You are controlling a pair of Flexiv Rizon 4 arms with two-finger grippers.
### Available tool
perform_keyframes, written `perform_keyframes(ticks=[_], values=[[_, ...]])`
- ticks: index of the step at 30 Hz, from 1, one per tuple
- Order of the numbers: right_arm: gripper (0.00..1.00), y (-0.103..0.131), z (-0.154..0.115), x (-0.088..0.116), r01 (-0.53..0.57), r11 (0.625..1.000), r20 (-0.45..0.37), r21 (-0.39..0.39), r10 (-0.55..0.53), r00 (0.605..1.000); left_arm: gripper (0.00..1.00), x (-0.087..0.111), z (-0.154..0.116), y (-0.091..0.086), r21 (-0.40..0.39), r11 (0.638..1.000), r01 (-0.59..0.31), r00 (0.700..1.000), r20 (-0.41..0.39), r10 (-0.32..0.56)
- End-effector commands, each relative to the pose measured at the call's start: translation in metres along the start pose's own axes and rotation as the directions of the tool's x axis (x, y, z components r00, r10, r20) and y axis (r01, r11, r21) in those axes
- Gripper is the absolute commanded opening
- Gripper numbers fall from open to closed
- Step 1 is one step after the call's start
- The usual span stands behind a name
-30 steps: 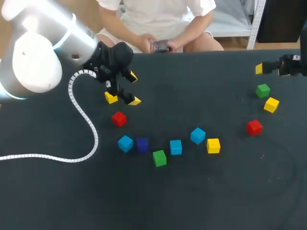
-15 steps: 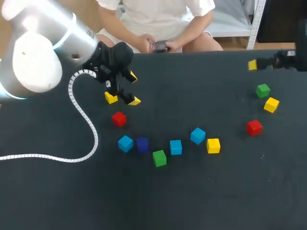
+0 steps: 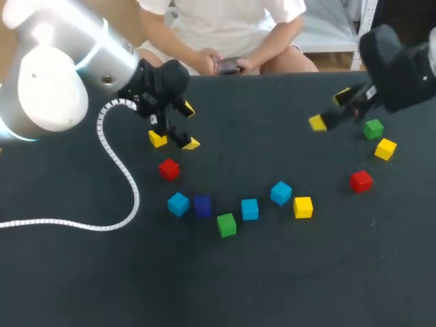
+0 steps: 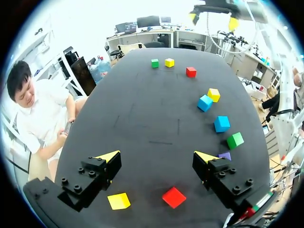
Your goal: Place the blue cubes, place green cubes on the blue cubes, place the yellow cubes on the green cubes, then place the red cubes on the yellow cubes, and place purple cube on the red cubes.
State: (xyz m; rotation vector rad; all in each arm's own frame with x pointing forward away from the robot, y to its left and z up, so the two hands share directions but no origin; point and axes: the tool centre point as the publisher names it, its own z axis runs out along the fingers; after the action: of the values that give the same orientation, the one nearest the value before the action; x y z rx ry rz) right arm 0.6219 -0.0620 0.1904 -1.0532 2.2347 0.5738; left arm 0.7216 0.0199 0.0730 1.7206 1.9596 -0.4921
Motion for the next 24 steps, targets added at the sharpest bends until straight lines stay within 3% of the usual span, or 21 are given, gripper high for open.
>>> perform_keyframes(ticks=[1, 8, 14, 20, 23, 24], values=[[1.0, 0.012, 0.0, 0.001, 0.255, 0.945, -0.119, -0.205, -0.283, 0.952, 1.0, 0.0, 0.0, 0.001, 0.001, 1.0, -0.001, 1.0, 0.0, 0.001], [1.0, 0.031, 0.021, 0.004, 0.278, 0.9, -0.089, -0.336, -0.324, 0.942, 1.0, 0.0, 0.0, 0.001, 0.001, 1.0, -0.001, 1.0, 0.0, 0.001], [1.0, 0.06, 0.047, 0.01, 0.344, 0.823, -0.081, -0.453, -0.422, 0.903, 1.0, 0.0, 0.0, 0.001, 0.001, 1.0, -0.001, 1.0, 0.0, 0.001], [1.0, 0.073, 0.063, 0.018, 0.382, 0.74, -0.087, -0.554, -0.507, 0.857, 1.0, 0.0, 0.0, 0.001, 0.001, 1.0, -0.001, 1.0, 0.0, 0.001], [1.0, 0.073, 0.065, 0.018, 0.356, 0.75, -0.108, -0.558, -0.491, 0.864, 1.0, 0.0, 0.0, 0.001, 0.001, 1.0, -0.001, 1.0, 0.0, 0.001], [1.0, 0.07, 0.06, 0.016, 0.34, 0.74, -0.062, -0.58, -0.456, 0.888, 1.0, 0.0, 0.0, 0.001, 0.001, 1.0, -0.001, 1.0, 0.0, 0.001]])
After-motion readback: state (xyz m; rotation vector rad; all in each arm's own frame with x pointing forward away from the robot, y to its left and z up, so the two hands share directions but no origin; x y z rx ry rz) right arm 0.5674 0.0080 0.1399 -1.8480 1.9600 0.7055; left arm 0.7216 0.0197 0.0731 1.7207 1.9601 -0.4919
